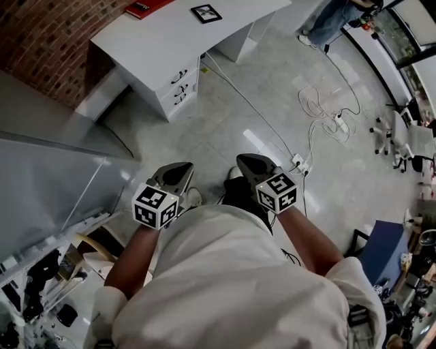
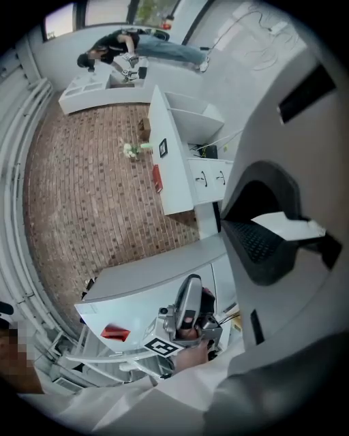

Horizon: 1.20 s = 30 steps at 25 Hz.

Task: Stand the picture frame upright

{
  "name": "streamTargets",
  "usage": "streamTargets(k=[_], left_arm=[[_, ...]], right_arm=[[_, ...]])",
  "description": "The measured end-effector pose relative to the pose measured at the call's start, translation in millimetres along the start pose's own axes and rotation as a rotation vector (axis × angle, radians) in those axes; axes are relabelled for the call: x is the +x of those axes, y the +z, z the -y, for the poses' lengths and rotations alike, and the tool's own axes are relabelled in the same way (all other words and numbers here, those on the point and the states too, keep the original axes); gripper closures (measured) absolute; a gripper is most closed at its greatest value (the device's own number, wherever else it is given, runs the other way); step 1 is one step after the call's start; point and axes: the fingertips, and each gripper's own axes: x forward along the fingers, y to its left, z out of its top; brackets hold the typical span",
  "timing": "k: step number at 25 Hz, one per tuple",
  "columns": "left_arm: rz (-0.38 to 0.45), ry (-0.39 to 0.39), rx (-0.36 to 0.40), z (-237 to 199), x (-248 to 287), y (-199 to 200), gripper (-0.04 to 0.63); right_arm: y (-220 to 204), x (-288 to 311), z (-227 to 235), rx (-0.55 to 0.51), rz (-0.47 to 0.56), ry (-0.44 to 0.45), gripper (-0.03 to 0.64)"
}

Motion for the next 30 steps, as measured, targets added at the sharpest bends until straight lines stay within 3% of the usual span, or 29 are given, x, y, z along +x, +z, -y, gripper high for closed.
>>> streamTargets(k=[7,10,15,30], left_arm=[[-0.013,0.010,0.015,-6.5,37.7,16.3,0.597],[-0.012,0.036,0.000,-18.2,58.3,32.8,0.515],[-0.022,0.078,-0.020,-38.9,106.8,69.3,0.486],[0.018,0.233,-0.066,-100.0,234.5,179.4,0.496]], right_arm=[[4.3,-1.2,39.4,0.028,0.032,-0.018,0.603],[14.3,5.3,72.4,0.053,0.056,-0.034,0.541],[45.6,19.1,141.2,0.058,0.096,-0.038,0.496],[113.0,73.6,320.3,0.054,0.071,0.043,0.497]])
